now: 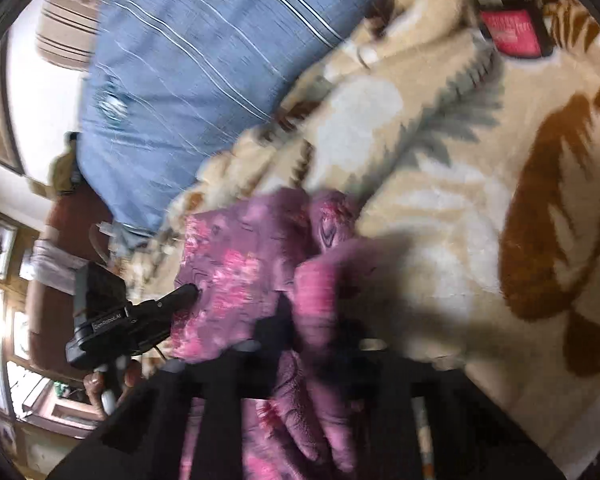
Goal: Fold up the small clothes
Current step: 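Press and tuck the shirt bundle with both grippers, then open them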
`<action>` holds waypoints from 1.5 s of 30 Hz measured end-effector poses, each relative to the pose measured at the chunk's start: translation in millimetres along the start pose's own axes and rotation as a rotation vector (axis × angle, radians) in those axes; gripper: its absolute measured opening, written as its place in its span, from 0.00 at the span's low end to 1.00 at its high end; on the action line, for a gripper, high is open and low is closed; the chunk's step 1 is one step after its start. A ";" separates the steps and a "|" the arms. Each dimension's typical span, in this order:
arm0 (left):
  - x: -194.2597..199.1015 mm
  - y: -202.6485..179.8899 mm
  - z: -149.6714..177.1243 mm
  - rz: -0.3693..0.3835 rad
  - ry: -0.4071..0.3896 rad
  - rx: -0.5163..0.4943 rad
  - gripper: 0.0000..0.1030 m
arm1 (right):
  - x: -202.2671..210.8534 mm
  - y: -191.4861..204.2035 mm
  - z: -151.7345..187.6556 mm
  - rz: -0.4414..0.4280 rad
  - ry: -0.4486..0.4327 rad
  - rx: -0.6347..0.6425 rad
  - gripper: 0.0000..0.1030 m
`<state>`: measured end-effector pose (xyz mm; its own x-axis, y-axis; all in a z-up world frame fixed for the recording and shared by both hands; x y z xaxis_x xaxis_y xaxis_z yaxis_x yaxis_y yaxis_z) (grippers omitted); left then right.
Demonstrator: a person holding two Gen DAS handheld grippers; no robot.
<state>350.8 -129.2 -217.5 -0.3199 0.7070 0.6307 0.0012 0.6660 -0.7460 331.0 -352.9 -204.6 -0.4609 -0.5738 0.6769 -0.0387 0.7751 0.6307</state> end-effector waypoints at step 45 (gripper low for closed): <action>58.3 37.6 154.6 0.042 0.141 0.080 0.75 | 38.7 -4.6 126.1 -0.075 -0.010 -0.177 0.71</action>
<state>185.8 -99.7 -241.8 -0.1853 0.7641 0.6179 -0.0654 0.6179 -0.7836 201.5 -345.4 -229.2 -0.4715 -0.6251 0.6220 0.0831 0.6707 0.7370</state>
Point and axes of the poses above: each gripper's, at about its wrist camera, not at the fingertips, and x roughly against the way its jaws point, y to its left, z to its underside, the point moved 10 cm from there along -x, roughly the way its jaws point, and after that the axes turned 6 degrees about x, right-handed, at the moved point
